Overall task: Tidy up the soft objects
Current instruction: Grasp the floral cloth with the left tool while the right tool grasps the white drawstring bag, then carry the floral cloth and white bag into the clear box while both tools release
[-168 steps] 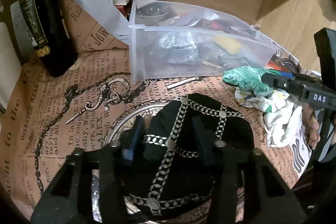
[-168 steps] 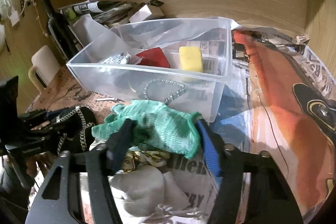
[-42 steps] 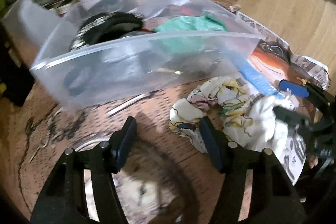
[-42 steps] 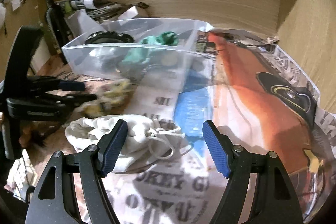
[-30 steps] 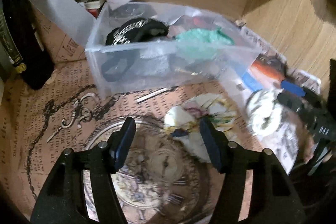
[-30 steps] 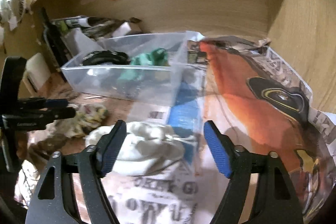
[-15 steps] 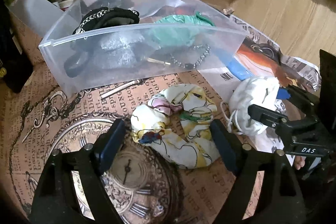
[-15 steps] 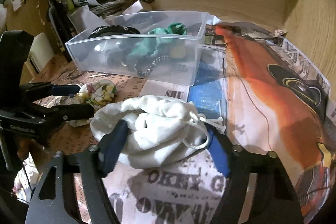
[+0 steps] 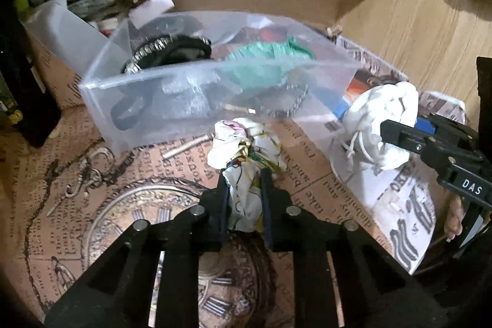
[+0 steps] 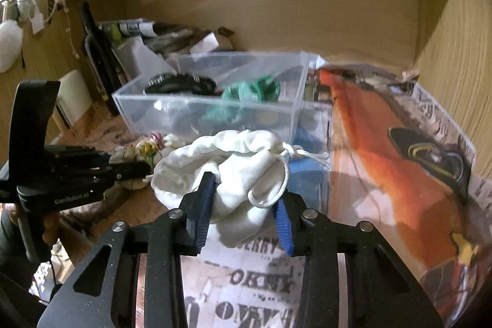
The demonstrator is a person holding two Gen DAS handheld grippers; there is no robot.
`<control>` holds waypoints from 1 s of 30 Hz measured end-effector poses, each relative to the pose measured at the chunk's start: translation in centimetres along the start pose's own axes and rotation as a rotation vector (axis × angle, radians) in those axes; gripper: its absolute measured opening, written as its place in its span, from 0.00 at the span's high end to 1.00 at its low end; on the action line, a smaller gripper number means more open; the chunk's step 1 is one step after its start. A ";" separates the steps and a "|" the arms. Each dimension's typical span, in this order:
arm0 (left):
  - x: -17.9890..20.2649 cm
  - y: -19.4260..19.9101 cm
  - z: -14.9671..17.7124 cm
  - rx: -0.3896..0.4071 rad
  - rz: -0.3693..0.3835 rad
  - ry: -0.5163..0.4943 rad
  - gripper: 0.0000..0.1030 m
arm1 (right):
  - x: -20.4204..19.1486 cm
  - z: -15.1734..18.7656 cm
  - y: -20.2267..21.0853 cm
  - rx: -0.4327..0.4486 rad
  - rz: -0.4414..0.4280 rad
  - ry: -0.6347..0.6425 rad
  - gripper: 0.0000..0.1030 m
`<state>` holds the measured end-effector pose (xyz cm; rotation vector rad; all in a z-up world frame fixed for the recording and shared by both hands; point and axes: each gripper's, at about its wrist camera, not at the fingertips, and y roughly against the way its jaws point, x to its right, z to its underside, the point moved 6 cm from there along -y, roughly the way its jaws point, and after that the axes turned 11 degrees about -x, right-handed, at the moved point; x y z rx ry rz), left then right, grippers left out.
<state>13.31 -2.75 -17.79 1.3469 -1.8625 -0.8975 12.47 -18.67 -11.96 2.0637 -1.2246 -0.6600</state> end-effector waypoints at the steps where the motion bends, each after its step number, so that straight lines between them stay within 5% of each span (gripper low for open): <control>1: 0.0 0.6 -0.1 0.016 -0.002 0.001 0.83 | -0.1 -0.3 0.3 0.011 0.001 0.003 0.68; 18: -2.0 8.7 -5.7 0.283 -0.037 0.043 0.83 | -1.7 -7.4 3.0 0.214 0.010 0.079 0.67; 30: -3.1 6.5 -10.2 0.284 -0.038 0.055 0.83 | -1.5 -10.3 -1.3 0.167 0.031 0.086 0.67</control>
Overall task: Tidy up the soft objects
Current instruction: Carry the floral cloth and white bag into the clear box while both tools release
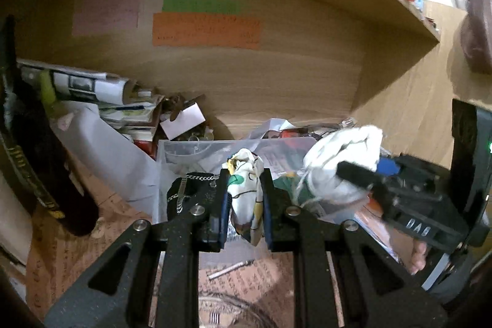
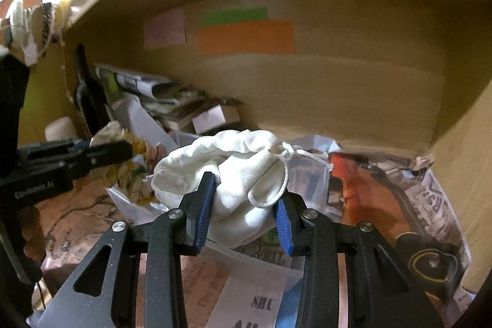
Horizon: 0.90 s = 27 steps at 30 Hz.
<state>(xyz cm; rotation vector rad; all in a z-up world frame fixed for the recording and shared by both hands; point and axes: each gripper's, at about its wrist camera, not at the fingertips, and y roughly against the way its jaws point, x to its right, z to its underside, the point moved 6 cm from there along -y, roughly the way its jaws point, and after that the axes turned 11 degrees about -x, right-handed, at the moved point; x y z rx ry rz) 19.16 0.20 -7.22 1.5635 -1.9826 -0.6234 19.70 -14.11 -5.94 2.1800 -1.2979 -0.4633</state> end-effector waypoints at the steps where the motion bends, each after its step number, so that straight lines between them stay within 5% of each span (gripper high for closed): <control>1: -0.1 -0.6 -0.2 -0.011 0.005 0.005 0.83 | 0.0 0.0 -0.5 -0.014 0.001 0.003 0.67; 16: -0.3 -7.2 1.4 -0.195 0.014 0.012 0.81 | 0.0 1.9 -4.9 -0.167 0.021 0.038 0.63; 23: -0.1 -5.2 1.7 -0.144 0.001 0.022 0.49 | 0.1 1.8 -4.4 -0.160 0.032 0.030 0.38; 27: -0.2 -3.2 1.5 -0.099 -0.006 0.030 0.46 | -0.1 1.4 -2.9 -0.119 0.031 0.031 0.33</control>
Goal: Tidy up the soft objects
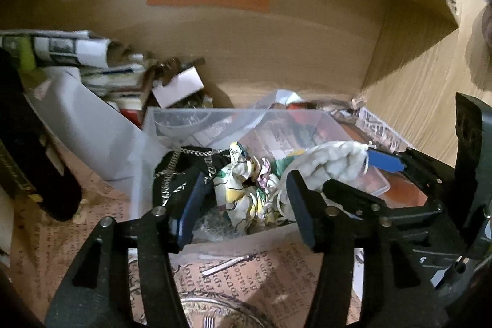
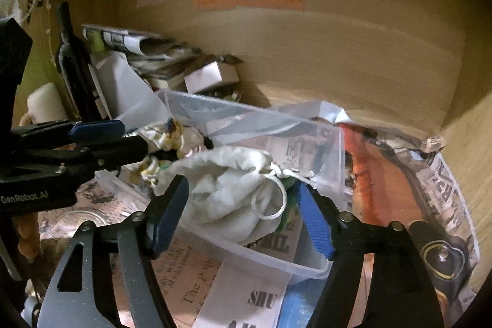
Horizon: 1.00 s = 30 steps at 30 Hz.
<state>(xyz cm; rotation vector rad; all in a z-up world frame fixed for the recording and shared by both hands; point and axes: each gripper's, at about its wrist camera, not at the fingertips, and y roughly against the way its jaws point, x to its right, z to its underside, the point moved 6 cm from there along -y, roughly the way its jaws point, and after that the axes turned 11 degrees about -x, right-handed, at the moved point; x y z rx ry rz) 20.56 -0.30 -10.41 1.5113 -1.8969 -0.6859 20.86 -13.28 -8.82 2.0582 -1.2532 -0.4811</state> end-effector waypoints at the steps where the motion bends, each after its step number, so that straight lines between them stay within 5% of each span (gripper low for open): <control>1: 0.0 0.6 0.0 0.012 -0.001 0.002 0.46 | 0.0 0.0 0.3 0.009 -0.001 -0.001 0.33; 13: 1.4 8.9 -0.2 0.213 -0.030 -0.003 0.43 | -1.1 -1.5 8.5 0.208 -0.022 -0.016 0.33; 20: 1.9 12.7 0.3 0.313 -0.063 -0.003 0.25 | -1.7 -1.5 12.9 0.323 -0.025 -0.021 0.22; 30: 1.8 15.4 1.2 0.380 -0.085 0.001 0.02 | -2.3 -1.1 15.0 0.378 -0.038 -0.035 0.01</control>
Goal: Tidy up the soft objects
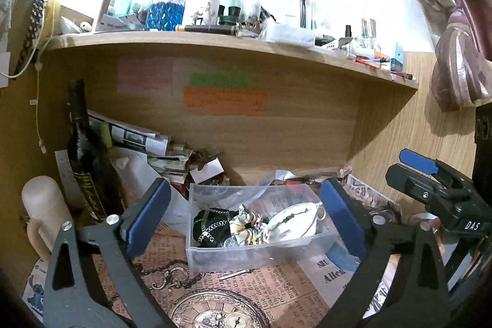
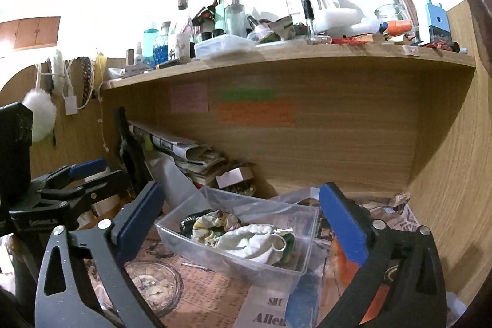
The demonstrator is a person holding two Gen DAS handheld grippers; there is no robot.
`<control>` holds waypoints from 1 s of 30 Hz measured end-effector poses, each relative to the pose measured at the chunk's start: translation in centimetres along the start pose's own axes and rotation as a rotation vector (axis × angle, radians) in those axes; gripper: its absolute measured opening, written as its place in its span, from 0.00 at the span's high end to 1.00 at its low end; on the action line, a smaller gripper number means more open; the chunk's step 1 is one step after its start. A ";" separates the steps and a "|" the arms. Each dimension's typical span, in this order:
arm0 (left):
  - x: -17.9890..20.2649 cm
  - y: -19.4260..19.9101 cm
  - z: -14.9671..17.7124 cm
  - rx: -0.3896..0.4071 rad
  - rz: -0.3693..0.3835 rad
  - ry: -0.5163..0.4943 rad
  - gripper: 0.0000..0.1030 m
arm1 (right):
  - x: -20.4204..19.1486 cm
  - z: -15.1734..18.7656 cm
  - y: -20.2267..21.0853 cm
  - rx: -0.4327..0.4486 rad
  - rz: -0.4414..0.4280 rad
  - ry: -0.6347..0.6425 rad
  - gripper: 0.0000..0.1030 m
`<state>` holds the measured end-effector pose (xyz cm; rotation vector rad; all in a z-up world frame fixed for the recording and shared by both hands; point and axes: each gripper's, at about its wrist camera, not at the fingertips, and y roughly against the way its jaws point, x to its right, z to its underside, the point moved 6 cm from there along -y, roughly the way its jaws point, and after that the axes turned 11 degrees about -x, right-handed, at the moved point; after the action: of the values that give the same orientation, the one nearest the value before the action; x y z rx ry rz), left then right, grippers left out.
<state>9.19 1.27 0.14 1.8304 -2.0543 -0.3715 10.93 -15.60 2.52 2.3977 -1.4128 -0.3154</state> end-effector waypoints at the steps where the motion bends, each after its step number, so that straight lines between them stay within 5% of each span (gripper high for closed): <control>1: 0.0 0.2 0.0 0.004 -0.004 0.000 0.01 | 0.0 0.0 0.2 0.003 -0.001 -0.001 0.00; 30: 0.8 0.4 0.3 0.005 -0.010 -0.028 0.00 | -0.6 0.3 0.5 -0.001 -0.013 -0.001 0.00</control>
<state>8.63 0.52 0.15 1.8495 -2.0666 -0.3970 10.13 -15.38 2.52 2.4073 -1.3981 -0.3201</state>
